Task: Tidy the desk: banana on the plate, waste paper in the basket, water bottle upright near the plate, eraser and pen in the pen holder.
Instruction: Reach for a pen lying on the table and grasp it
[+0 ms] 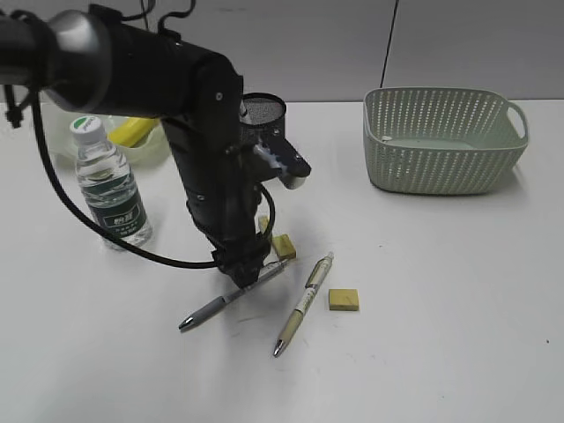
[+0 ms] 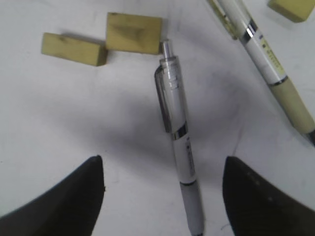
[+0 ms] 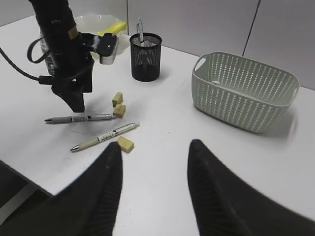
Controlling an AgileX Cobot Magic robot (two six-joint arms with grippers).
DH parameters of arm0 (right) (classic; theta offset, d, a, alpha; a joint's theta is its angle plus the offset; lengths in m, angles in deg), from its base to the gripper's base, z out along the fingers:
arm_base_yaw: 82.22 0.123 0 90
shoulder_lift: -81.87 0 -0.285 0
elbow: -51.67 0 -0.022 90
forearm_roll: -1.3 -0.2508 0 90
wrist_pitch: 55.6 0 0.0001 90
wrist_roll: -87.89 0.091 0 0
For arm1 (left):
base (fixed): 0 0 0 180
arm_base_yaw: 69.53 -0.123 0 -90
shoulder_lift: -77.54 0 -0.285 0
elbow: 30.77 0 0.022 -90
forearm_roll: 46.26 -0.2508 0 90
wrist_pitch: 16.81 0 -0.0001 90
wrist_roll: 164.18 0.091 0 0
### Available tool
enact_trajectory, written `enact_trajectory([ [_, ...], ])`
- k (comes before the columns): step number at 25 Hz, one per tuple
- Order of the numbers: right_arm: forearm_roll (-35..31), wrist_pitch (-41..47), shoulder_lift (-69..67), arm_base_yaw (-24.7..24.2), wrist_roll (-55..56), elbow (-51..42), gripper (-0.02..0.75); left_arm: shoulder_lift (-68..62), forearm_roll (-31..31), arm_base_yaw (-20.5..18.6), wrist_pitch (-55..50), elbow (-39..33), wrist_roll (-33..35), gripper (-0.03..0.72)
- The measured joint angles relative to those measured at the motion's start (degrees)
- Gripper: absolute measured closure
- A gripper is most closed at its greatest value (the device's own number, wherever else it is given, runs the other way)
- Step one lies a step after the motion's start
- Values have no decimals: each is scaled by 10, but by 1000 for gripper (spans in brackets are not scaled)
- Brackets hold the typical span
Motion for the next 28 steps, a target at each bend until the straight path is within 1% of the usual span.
enact_trajectory([
  [2,0,0,0,0,0,0,381,-28,-1,0,-26,31,-1,127],
  [5,0,0,0,0,0,0,381,-53,3,0,-44,57,-2,127],
  [11,0,-3,0,0,0,0,381,-76,18,0,-47,62,-8,131],
  [13,0,-3,0,0,0,0,381,-85,18,0,-45,63,-21,153],
  [15,0,-3,0,0,0,0,381,-93,18,0,-41,64,-34,190],
  [18,1,-3,0,0,0,0,381,-97,11,0,-35,67,-47,284],
  [19,1,-3,0,0,0,0,381,-98,7,0,-34,68,-48,335],
  [23,1,-3,0,0,0,0,381,-98,5,-1,-30,69,-49,577],
  [28,1,-4,0,0,0,0,381,-102,13,11,-54,85,-49,579],
])
